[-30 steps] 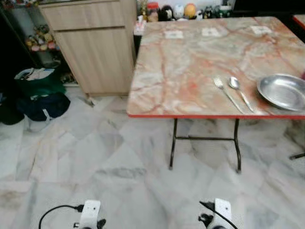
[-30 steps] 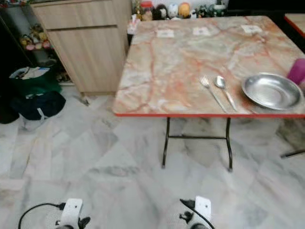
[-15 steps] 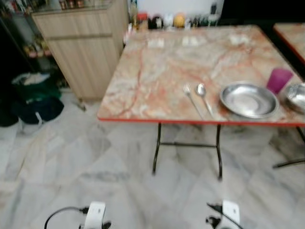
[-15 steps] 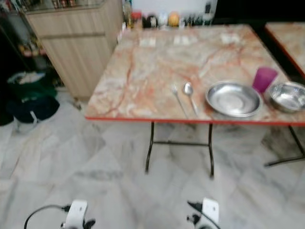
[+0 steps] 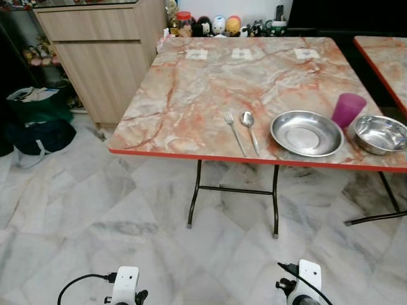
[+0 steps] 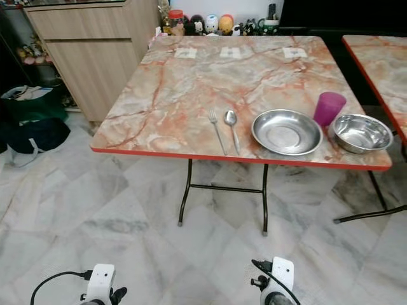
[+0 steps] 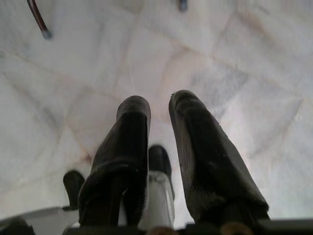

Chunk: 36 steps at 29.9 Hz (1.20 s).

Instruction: Setting the table

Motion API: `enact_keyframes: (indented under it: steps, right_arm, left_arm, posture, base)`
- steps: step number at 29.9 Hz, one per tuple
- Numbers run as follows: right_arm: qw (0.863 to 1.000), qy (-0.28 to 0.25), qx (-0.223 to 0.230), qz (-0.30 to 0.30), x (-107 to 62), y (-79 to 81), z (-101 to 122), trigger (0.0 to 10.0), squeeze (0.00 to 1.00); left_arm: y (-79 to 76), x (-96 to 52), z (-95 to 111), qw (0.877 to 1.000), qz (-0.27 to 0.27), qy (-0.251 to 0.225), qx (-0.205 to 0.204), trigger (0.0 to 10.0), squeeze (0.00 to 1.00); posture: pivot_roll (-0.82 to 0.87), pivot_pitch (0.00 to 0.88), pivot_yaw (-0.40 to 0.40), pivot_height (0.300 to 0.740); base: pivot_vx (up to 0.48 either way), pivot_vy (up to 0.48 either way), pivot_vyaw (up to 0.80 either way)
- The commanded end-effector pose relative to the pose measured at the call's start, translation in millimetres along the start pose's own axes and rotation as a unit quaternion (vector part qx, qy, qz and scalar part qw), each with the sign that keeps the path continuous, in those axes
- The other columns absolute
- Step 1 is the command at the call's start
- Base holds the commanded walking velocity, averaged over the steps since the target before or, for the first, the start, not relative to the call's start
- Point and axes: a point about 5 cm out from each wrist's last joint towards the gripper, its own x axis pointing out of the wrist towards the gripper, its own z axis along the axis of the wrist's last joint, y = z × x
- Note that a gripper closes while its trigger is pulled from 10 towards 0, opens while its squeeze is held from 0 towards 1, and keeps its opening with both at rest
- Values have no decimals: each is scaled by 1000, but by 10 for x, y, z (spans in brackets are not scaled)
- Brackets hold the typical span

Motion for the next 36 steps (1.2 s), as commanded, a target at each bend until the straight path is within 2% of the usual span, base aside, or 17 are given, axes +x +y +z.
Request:
enact_keyframes:
  steps: [1,5,22,34,36]
  right_arm:
    - [1000,7,8,1,-1,3,-21,10000,0]
    - [1000,6,5,3,0,-11,-4,10000,0]
    - [1000,14,2,-1,-15,-35,-72,10000,0]
    - [1000,12,8,-15,-24,-46,-103,10000,0]
    - [1000,9,18,-16,-25,-47,-106,10000,0]
  left_arm:
    - [48,-19,-55,1000,4,7,-6,10000,0]
    - [60,-33,-102,1000,7,11,-5,10000,0]
    - [50,-49,-158,1000,3,15,3,10000,0]
    - [19,-51,-167,1000,-3,11,5,10000,0]
    - [19,-53,-173,1000,-4,11,5,10000,0]
  posture:
    - [-51,62,21,740]
    - [-52,63,19,740]
    - [-51,21,26,740]
    - [-51,0,27,740]
    - [-51,0,28,740]
  base:
    - [0,0,0]
    - [0,0,0]
    - [327,0,0]
    - [0,0,0]
    - [0,0,-719]
